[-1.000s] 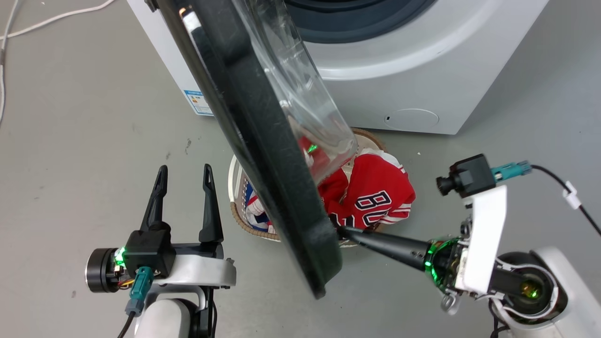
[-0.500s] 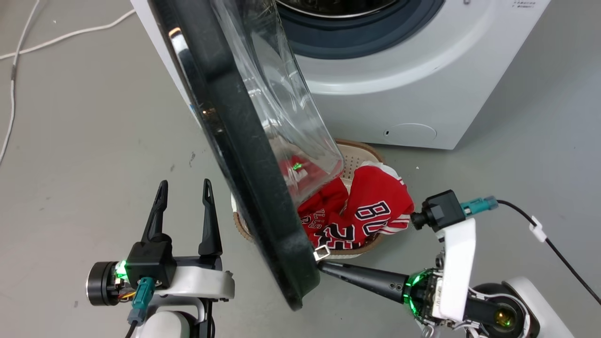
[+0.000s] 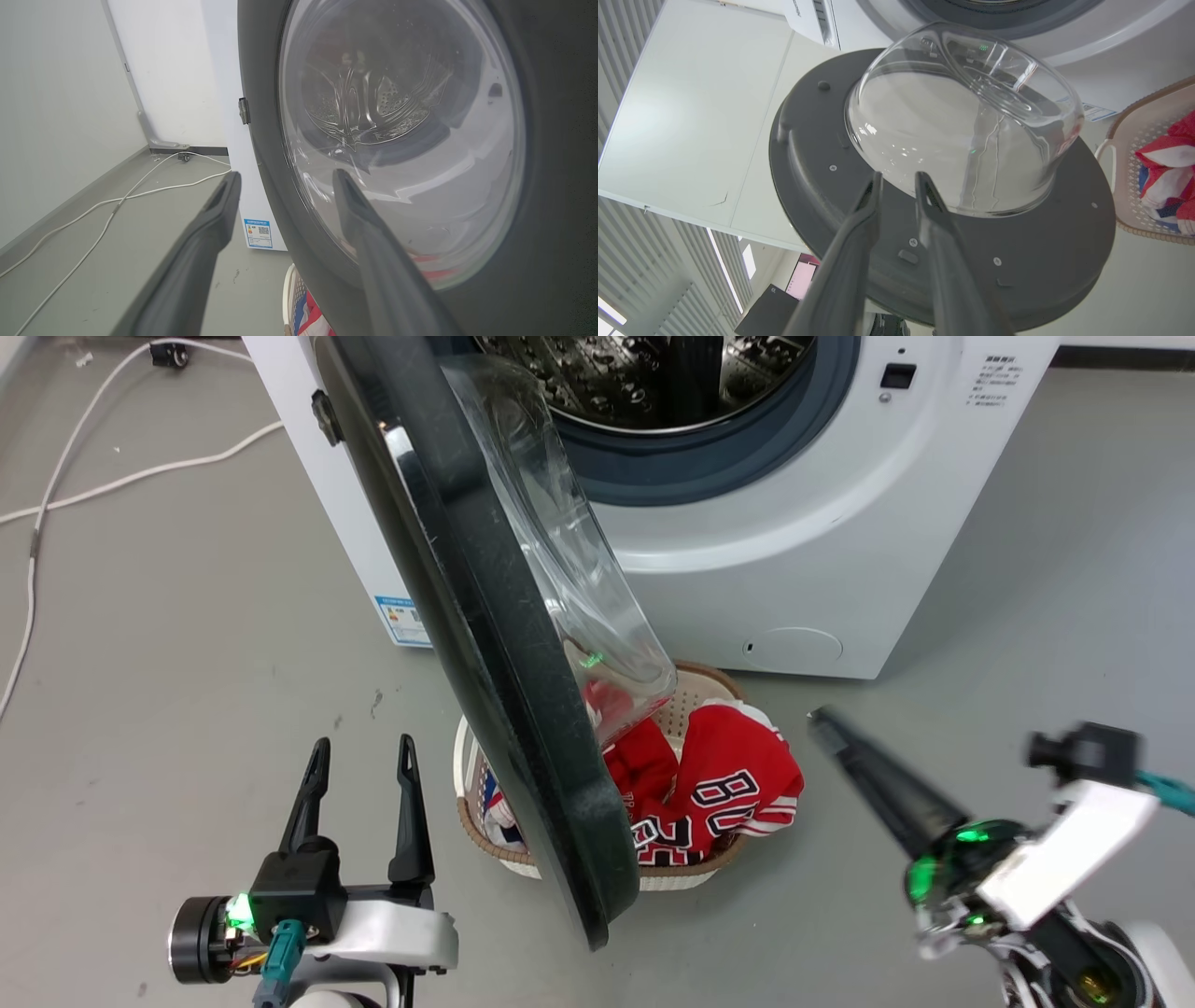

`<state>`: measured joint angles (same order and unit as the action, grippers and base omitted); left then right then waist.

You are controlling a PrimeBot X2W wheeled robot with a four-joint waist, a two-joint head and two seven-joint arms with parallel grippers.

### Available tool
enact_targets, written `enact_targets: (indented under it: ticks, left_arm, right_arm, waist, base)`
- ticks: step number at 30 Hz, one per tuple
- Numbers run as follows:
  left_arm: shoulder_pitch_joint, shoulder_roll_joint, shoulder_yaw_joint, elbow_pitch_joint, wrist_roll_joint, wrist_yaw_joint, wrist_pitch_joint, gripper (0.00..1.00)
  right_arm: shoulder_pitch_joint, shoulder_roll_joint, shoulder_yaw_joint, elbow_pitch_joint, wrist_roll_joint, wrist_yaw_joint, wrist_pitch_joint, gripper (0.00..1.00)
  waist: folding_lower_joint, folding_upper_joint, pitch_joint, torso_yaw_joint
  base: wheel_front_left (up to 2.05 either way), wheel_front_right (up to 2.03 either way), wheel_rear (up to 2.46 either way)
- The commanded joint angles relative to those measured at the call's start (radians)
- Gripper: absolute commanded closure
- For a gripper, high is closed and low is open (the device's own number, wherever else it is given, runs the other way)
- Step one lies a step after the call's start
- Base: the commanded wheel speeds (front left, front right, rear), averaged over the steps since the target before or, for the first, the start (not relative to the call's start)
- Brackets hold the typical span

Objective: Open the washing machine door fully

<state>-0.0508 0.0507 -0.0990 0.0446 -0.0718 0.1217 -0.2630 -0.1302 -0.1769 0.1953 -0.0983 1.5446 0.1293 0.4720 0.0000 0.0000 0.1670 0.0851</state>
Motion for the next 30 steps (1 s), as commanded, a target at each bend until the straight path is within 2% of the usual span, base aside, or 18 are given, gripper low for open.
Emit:
enact_targets:
  ticks: [1, 6, 9, 12, 14, 17, 23, 26, 30]
  left_arm:
    - [0.013, -0.001, 0.001, 0.002, 0.007, -0.003, -0.003, 0.0]
    - [0.031, -0.001, 0.011, 0.001, 0.01, -0.01, -0.003, 0.0]
    - [0.042, -0.001, 0.018, -0.002, 0.015, -0.012, -0.003, 0.0]
    - [0.05, -0.001, 0.021, -0.002, 0.015, -0.013, -0.003, 0.0]
    - [0.054, -0.001, 0.022, 0.0, 0.016, -0.012, -0.003, 0.0]
    - [0.067, -0.001, 0.022, 0.003, 0.017, -0.013, -0.003, 0.0]
    - [0.084, 0.0, 0.022, 0.005, 0.016, -0.012, -0.003, 0.0]
    - [0.09, -0.001, 0.024, 0.007, 0.017, -0.014, -0.003, 0.0]
    - [0.106, -0.001, 0.028, 0.009, 0.02, -0.017, -0.003, 0.0]
  right_arm:
    - [0.027, 0.021, -0.028, -0.013, -0.006, 0.003, -0.049, 0.0]
    - [0.075, 0.038, -0.116, -0.076, -0.102, 0.003, -0.238, 0.0]
    - [0.092, 0.003, -0.131, -0.093, -0.311, 0.003, -0.425, 0.0]
    - [0.107, -0.04, -0.078, -0.074, -0.536, 0.003, -0.611, 0.0]
    - [0.115, -0.066, -0.058, -0.048, -0.671, 0.002, -0.696, 0.0]
    - [0.121, -0.035, -0.079, -0.015, -0.852, 0.001, -0.734, 0.0]
    - [0.155, 0.068, -0.19, -0.081, -1.257, 0.001, -0.736, 0.0]
    - [0.181, 0.096, -0.207, -0.091, -1.376, 0.001, -0.737, 0.0]
    - [0.225, 0.119, -0.202, -0.078, -1.447, 0.001, -0.737, 0.0]
  waist:
    - [0.0, 0.0, -0.011, -0.001]
    - [0.0, 0.0, -0.033, -0.005]
    - [0.0, 0.0, -0.04, -0.009]
    - [0.0, 0.0, -0.05, -0.014]
    - [0.0, 0.0, -0.059, -0.016]
    - [0.0, 0.0, -0.075, -0.019]
    - [0.0, 0.0, -0.101, -0.02]
    - [0.0, 0.0, -0.113, -0.02]
    - [0.0, 0.0, -0.13, -0.02]
  base:
    - [0.0, 0.0, 0.0]
    - [0.0, 0.0, 0.0]
    - [0.0, 0.0, 0.0]
    - [0.0, 0.0, 0.0]
    - [0.0, 0.0, 0.0]
    - [0.0, 0.0, 0.0]
    - [0.0, 0.0, 0.0]
    - [0.0, 0.0, 0.0]
    - [0.0, 0.0, 0.0]
